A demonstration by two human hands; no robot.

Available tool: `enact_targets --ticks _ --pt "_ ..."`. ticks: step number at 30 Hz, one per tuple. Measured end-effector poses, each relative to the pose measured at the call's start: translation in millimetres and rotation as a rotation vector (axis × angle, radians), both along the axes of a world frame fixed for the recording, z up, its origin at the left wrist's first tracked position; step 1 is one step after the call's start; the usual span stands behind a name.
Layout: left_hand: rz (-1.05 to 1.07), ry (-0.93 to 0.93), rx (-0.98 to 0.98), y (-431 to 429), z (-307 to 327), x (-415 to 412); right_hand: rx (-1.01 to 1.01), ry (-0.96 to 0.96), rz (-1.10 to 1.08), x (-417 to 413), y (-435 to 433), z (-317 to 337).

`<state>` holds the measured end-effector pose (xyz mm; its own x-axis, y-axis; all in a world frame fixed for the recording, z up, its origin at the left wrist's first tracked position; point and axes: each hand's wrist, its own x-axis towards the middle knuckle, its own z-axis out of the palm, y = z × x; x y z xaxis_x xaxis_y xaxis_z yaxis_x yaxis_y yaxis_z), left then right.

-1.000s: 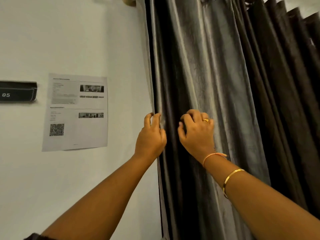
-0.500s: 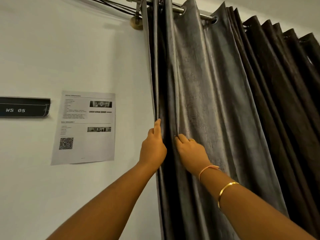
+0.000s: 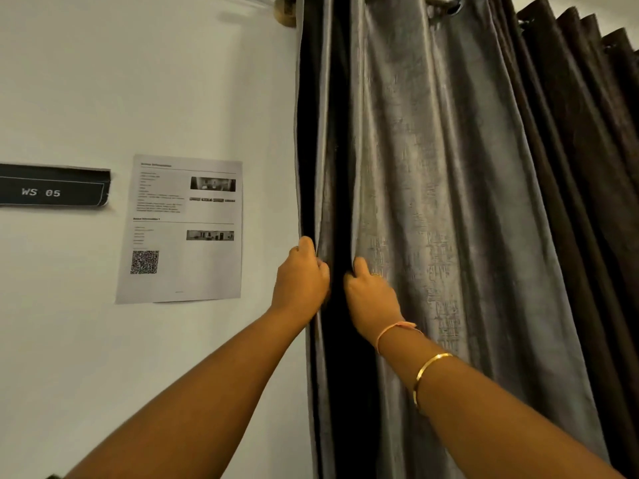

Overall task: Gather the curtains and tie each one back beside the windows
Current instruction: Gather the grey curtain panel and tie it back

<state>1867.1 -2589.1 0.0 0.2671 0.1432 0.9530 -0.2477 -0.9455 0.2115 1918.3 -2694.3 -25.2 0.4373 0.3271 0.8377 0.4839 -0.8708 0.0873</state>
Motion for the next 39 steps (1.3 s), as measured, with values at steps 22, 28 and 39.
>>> enact_targets --ticks 22,28,39 --pt "-0.308 0.104 -0.093 -14.5 -32.5 38.5 0.563 0.188 0.749 13.8 1.6 -42.0" --pt "-0.263 0.114 -0.162 -26.2 -32.2 46.1 0.583 0.526 1.036 16.5 -20.5 -33.8" --pt "-0.231 0.217 0.016 -71.6 -19.3 57.5 0.678 0.267 0.146 63.3 -114.7 -9.7"
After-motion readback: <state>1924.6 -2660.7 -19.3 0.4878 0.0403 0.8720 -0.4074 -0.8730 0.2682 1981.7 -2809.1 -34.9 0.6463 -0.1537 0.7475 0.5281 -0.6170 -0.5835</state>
